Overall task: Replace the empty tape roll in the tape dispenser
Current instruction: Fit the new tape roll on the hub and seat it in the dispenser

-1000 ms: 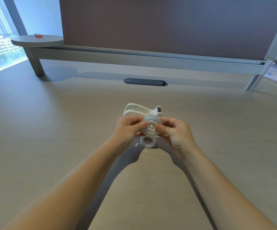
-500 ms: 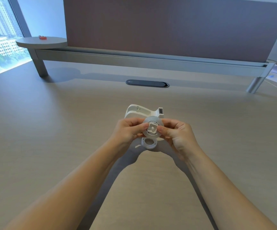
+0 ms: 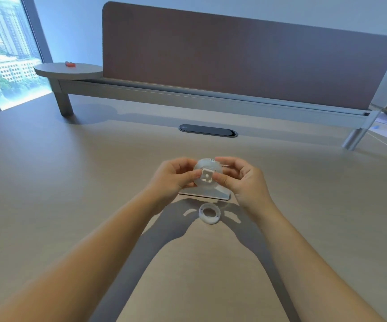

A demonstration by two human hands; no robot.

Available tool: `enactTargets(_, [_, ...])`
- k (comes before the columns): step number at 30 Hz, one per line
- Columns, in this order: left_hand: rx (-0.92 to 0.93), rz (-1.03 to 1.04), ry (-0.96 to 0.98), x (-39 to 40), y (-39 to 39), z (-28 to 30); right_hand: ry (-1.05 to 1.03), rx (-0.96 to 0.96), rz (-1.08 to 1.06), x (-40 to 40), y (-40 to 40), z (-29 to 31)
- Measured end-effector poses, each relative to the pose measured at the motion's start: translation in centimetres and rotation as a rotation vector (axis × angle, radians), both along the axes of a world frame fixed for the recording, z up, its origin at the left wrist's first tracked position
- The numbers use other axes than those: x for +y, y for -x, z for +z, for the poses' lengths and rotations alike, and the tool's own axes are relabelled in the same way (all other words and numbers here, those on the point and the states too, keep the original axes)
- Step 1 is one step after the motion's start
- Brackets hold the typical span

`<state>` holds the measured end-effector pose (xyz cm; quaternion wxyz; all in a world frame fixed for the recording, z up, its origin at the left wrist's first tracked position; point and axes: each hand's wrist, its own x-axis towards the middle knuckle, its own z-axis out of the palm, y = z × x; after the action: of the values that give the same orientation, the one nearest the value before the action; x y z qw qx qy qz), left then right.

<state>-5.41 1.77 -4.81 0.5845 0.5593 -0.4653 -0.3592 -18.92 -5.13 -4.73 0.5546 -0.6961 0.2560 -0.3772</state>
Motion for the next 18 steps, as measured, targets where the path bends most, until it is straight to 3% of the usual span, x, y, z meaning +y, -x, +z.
enactTargets(5, [-0.248,0.105,0.033,-1.6,-1.8,1.5,0.158,0.095,-0.103,-1.2,-2.3,0.9])
enactTargets(9, [-0.364,0.112,-0.054,-2.8,-2.9,1.2,0.183,0.199,-0.157,-2.6,-3.3,0.3])
enactTargets(18, [-0.333,0.076,-0.130,-3.3,-4.2,-0.1,0.160,0.291,-0.118,-3.2,-4.3,-0.6])
